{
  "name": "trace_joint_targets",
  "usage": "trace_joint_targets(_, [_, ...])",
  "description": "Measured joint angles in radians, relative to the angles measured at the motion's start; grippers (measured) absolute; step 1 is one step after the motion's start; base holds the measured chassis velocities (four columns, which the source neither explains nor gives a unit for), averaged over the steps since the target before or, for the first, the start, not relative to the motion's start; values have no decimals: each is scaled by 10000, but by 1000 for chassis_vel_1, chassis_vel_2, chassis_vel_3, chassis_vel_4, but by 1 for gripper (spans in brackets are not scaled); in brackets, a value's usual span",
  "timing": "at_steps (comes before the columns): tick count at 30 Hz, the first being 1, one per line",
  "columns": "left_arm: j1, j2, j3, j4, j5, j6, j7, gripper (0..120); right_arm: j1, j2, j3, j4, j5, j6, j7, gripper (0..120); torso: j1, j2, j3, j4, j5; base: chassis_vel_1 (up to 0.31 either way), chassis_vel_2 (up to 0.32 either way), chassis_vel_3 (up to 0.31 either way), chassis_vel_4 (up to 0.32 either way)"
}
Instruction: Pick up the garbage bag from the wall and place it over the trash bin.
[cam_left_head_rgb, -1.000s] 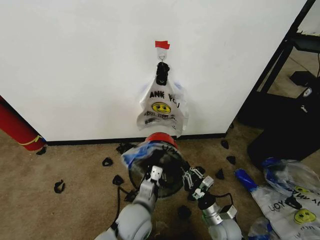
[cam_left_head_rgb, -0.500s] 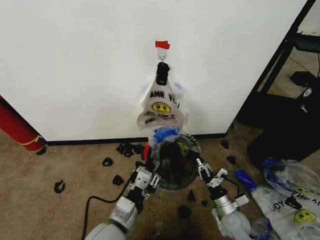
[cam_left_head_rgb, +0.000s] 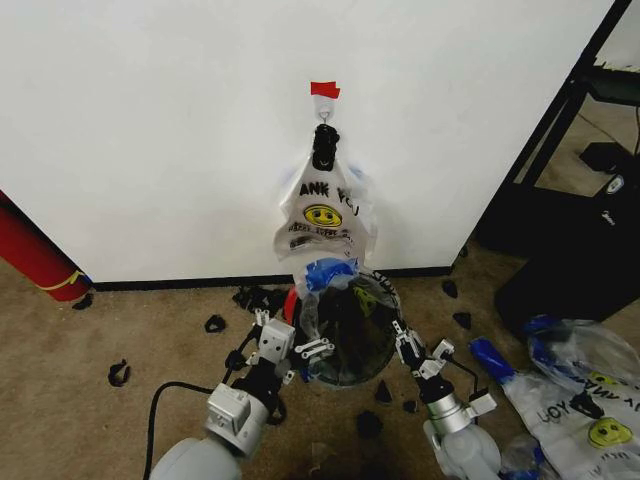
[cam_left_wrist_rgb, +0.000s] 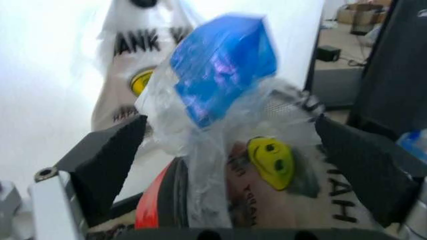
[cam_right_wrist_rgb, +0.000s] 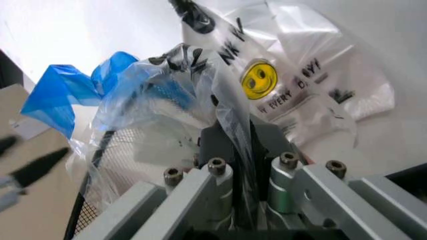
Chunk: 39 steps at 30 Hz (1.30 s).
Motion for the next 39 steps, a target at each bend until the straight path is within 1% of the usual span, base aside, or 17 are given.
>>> trace_joint_targets(5, [-215, -294, 114, 268, -42, 234, -593, 93, -113, 49, -3, 166, -404, 237, 76, 1, 0, 0, 0, 0, 0, 0, 0, 0, 0])
trace_joint_targets(9, [-320, -617, 93, 613, 817, 260, -981, 93, -170, 217, -75, 370, -1060, 754, 611, 1, 0, 0, 0, 0, 1, 0, 0, 0, 0])
trace_joint_targets(10, [-346, -732, 52, 765, 1238, 239, -1080, 92, -187, 297, -118, 462, -1362, 988, 879, 1, 0, 0, 0, 1, 1, 0, 0, 0, 0])
trace_joint_targets(13, [-375, -897, 5, 1024, 1942, 168, -1184, 86, -206, 400, -204, 592, -1969, 1371, 1209, 1, 0, 0, 0, 0, 1, 0, 0, 0, 0])
trace_joint_targets(14, [-375, -897, 5, 1024, 1942, 168, -1184, 86, -206, 400, -204, 592, -1969, 1371, 1209, 1, 0, 0, 0, 0, 1, 0, 0, 0, 0])
trace_joint_targets(17, [-397, -1079, -8, 1286, 2603, 66, -1339, 81, -235, 496, -273, 726, -2649, 1729, 1500, 1, 0, 0, 0, 1, 0, 0, 0, 0, 0])
trace_joint_targets(22, [-395, -1363, -10, 1427, 2930, 38, -1571, 73, -270, 616, -329, 744, -3582, 2197, 1777, 1, 0, 0, 0, 0, 1, 0, 0, 0, 0])
trace_joint_targets(24, [-366, -1462, -16, 1459, 3015, 41, -1623, 68, -283, 658, -352, 772, -3886, 2342, 1923, 1, 0, 0, 0, 1, 0, 0, 0, 0, 0])
trace_joint_targets(25, [-331, -1517, -23, 1463, 3064, 43, -1632, 61, -283, 691, -369, 794, -4095, 2443, 2046, 1, 0, 0, 0, 0, 0, 0, 0, 0, 0])
trace_joint_targets(26, [-317, -1534, -25, 1462, 3074, 44, -1634, 59, -283, 701, -372, 800, -4142, 2463, 2081, 1, 0, 0, 0, 0, 0, 0, 0, 0, 0])
trace_joint_targets(29, [-218, -1638, -69, 1463, 3092, 47, -1661, 46, -249, 751, -383, 852, -4336, 2559, 2327, 1, 0, 0, 0, 1, 0, 0, 0, 0, 0])
trace_joint_targets(30, [-218, -1638, -69, 1463, 3092, 47, -1661, 46, -249, 751, -383, 852, -4336, 2559, 2327, 1, 0, 0, 0, 1, 0, 0, 0, 0, 0])
trace_joint_targets(33, [-159, -1706, -130, 1472, 3083, 47, -1685, 36, -222, 763, -379, 860, -4407, 2610, 2409, 1, 0, 0, 0, 1, 0, 0, 0, 0, 0])
trace_joint_targets(34, [-145, -1718, -143, 1472, 3075, 47, -1690, 36, -218, 764, -377, 862, -4418, 2618, 2420, 1, 0, 0, 0, 0, 0, 0, 0, 0, 0])
trace_joint_targets(35, [-103, -1738, -171, 1467, 3046, 45, -1701, 29, -214, 766, -373, 865, -4428, 2627, 2445, 1, 0, 0, 0, 0, 0, 0, 0, 0, 0])
trace_joint_targets(38, [-52, -1743, -217, 1405, 2996, 42, -1718, 34, -212, 770, -352, 859, -4437, 2643, 2451, 1, 0, 0, 0, 1, 0, 0, 0, 0, 0])
trace_joint_targets(39, [-33, -1734, -244, 1351, 2931, 27, -1739, 40, -210, 784, -333, 825, -4458, 2665, 2451, 1, 0, 0, 0, 1, 0, 0, 0, 0, 0])
